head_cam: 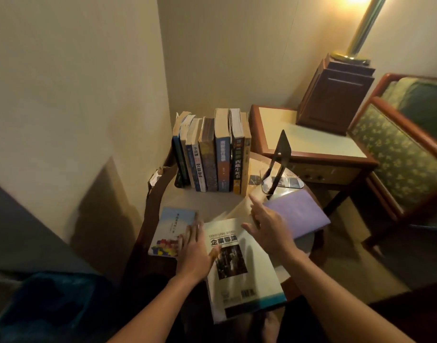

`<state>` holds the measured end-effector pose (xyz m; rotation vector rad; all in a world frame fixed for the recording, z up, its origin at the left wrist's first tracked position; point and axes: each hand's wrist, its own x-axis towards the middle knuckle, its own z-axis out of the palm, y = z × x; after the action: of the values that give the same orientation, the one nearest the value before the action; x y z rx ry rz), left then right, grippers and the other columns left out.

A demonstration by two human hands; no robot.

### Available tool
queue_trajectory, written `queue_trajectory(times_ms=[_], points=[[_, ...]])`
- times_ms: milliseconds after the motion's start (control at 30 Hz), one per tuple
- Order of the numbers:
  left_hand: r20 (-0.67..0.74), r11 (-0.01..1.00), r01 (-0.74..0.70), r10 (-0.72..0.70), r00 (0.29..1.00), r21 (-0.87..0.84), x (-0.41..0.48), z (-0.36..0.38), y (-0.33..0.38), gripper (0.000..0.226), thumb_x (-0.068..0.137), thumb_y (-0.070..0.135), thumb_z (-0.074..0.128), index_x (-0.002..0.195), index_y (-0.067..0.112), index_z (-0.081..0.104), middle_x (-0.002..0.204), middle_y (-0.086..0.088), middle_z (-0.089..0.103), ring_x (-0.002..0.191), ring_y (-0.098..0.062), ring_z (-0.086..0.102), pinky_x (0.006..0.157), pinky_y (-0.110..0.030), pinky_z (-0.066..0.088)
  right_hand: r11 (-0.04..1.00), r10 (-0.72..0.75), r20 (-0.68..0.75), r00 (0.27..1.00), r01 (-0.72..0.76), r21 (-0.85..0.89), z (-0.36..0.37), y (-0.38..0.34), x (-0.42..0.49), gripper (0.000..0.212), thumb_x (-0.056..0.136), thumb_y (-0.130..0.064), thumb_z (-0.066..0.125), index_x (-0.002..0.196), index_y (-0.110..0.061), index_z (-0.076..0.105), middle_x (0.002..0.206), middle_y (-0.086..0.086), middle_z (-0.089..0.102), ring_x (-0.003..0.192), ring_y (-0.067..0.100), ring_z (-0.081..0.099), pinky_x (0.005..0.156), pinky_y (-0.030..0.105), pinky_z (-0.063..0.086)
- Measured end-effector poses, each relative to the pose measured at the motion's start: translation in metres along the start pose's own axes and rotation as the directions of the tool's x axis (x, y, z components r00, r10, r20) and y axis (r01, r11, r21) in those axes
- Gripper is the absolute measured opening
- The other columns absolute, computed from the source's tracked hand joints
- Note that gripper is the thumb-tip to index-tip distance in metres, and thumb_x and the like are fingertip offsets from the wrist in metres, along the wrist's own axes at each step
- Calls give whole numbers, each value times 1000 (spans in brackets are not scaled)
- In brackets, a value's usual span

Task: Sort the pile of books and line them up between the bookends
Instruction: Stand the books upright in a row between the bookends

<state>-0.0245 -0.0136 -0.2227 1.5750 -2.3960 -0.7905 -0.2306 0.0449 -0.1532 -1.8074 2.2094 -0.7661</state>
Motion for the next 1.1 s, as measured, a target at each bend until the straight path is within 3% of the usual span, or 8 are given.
queue_trajectory(times_ms=[167, 267, 433, 567, 733, 867, 967, 1100], points=[[19, 985, -1, 4, 1000, -173, -50, 11, 22, 88, 98, 43, 57, 160, 14, 2, 167, -9, -12, 154, -25, 6, 120, -32, 17, 993, 115, 88, 989, -113, -25, 11, -2, -66, 78, 89, -41, 73, 154, -23, 36, 143, 3, 58, 121, 21, 61, 99, 41, 54], [17, 969, 33, -30, 999, -244, -77, 20, 28, 86, 97, 50, 55, 161, 15, 7, 168, -8, -9, 152, -28, 17, 117, -35, 27, 982, 184, 177, 967, -172, -83, 18, -1, -93, 82, 87, -47, 72, 155, -22, 33, 153, 3, 47, 135, 24, 49, 108, 40, 47], [-9, 939, 63, -70, 998, -339, -103, 39, 27, 80, 97, 45, 57, 159, 13, 17, 168, -7, 4, 151, -27, 21, 120, -37, 28, 959, 281, 249, 927, -266, -93, 25, 0, -114, 86, 86, -55, 68, 157, -31, 27, 152, 4, 41, 133, 30, 43, 108, 44, 44], [-119, 883, 117, -191, 974, -455, -119, 48, 30, 66, 98, 41, 57, 154, 16, 34, 161, -5, 31, 146, -25, 33, 118, -41, 33, 929, 368, 210, 906, -347, -131, 34, -4, -125, 78, 87, -64, 61, 154, -39, 29, 154, 5, 37, 134, 36, 35, 108, 52, 40], [-200, 891, 212, -311, 929, -403, -136, 55, 41, 51, 97, 36, 57, 147, 30, 47, 153, 7, 44, 131, -23, 38, 109, -41, 36, 919, 391, 182, 902, -372, -129, 38, -10, -139, 72, 90, -63, 58, 153, -44, 29, 155, 6, 35, 135, 34, 33, 107, 50, 39], [-140, 819, 232, -351, 926, -525, -135, 53, 41, 49, 96, 26, 62, 144, 31, 49, 147, 4, 50, 128, -23, 50, 111, -41, 39, 912, 410, 204, 889, -399, -96, 37, -11, -145, 72, 90, -63, 58, 153, -46, 27, 147, 4, 41, 130, 32, 34, 104, 50, 43], [-75, 755, 220, -336, 939, -618, -131, 41, 35, 45, 94, 21, 66, 138, 29, 57, 138, 4, 57, 116, -17, 59, 95, -31, 52, 903, 429, 216, 877, -420, -87, 38, -10, -145, 74, 89, -65, 58, 153, -47, 26, 149, 4, 40, 131, 33, 32, 103, 52, 44], [97, 692, 216, -208, 973, -689, -115, 19, 31, 46, 92, 10, 64, 135, 27, 62, 133, 3, 56, 110, -11, 50, 84, -18, 45, 897, 439, 247, 864, -437, -66, 37, -11, -142, 72, 89, -65, 59, 152, -48, 29, 152, 5, 38, 137, 34, 30, 107, 51, 41]])
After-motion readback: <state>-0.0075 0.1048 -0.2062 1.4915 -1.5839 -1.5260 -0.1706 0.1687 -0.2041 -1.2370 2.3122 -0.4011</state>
